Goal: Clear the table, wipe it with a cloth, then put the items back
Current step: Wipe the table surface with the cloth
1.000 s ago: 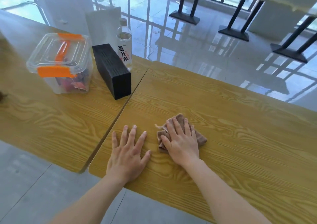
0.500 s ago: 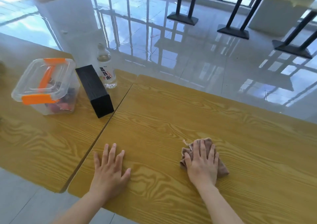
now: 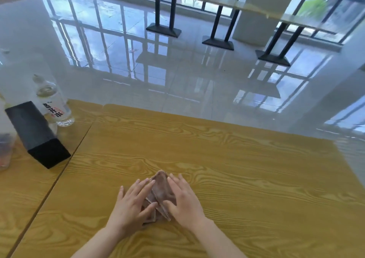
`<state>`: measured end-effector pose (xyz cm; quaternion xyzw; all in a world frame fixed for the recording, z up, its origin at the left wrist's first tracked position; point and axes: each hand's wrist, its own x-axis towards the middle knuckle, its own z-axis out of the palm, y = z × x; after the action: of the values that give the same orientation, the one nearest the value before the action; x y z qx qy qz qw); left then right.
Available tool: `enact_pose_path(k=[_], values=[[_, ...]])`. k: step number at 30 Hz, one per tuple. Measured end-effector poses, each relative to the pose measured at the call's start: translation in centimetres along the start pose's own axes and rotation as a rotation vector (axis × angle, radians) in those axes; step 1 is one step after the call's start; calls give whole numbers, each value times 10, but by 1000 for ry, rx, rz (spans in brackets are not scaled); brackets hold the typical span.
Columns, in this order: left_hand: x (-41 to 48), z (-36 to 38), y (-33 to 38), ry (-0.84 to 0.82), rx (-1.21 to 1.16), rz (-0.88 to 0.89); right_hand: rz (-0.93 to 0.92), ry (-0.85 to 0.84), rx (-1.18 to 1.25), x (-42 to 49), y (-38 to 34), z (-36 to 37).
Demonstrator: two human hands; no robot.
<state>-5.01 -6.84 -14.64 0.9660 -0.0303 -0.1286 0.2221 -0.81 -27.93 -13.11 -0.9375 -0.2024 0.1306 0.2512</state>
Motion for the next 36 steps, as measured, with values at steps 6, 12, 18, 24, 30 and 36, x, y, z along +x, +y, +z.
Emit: enact_pose_path(k=[6,12,18,24,30,36], values=[[6,-3,12,-81,133,49,58,52,-111,-22,6,-4],[-1,-10,22,34,174,134,136,111,-186,-22,-11,19],[-10,-23,2,99,58,219,156,157,-227,-16,-33,34],[-35,-45,-53,156,42,159,91,191,-145,1,-90,61],[-80,-76,-121,162,84,55,-38,120,-99,30,-159,99],[-127,-106,-185,269,53,-85,-217,38,-108,66,-227,140]])
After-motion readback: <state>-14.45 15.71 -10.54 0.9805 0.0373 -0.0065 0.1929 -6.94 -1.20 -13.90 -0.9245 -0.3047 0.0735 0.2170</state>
